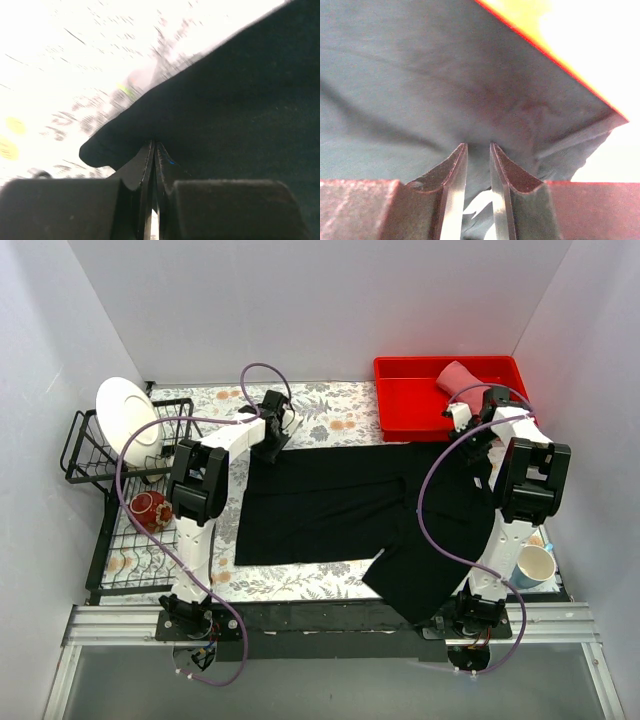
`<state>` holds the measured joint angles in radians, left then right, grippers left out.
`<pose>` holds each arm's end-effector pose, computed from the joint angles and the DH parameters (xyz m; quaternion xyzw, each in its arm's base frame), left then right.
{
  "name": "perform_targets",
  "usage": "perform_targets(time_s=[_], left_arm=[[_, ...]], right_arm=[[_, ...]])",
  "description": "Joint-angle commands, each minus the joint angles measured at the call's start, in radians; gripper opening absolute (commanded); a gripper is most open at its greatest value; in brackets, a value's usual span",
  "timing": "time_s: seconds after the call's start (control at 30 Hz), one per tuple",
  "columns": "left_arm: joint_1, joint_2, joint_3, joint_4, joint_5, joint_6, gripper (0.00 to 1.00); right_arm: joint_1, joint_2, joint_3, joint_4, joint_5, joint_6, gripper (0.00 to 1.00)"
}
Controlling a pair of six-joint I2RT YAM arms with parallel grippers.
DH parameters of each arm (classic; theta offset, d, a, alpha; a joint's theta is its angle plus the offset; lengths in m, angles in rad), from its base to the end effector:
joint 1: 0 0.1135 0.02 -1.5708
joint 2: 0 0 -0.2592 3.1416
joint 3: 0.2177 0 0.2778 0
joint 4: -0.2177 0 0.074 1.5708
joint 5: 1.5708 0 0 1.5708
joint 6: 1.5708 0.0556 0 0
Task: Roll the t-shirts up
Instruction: Fold the T-shirt at the center of the board.
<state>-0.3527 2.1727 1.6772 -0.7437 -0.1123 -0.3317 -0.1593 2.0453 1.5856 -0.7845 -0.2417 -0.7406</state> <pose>0.4488 -0.1586 0.1288 0.0011 0.9848 -0.0032 0.1738 0.4456 -0.0581 0.1563 -0.2995 0.9328 0.0369 0.1971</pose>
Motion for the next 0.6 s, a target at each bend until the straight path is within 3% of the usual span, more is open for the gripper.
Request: perform_targets(time_s=[0.0,0.17,0.37,0.4,0.47,0.57], left_arm=[[0.031,0.108,0.074,0.072,-0.116,0.051,0.0],[0.057,0.232,0.286,0.107,-0.213,0.042,0.0],[0.064,0.17,0.317,0.052,-0.19,0.019,0.01],[0.064,0.117,0.314,0.02,-0.158,-0.002,0.19],[0.064,0.04,0.291,-0.028,-0.088,-0.03,0.35],[0.061,-0.115,0.19,-0.117,0.035,-0.038,0.45]], right_arm=[[0.0,0.049,-0.004,0.09,0.108,0.0,0.33],[0.0,0.053,-0.027,0.11,0.156,-0.002,0.33],[0.0,0.046,-0.016,0.102,0.144,0.01,0.33],[0.0,0.038,-0.016,0.094,0.136,0.017,0.33],[0.001,0.007,-0.012,0.076,0.122,0.036,0.33],[0.001,-0.049,-0.027,0.057,0.076,0.058,0.33]])
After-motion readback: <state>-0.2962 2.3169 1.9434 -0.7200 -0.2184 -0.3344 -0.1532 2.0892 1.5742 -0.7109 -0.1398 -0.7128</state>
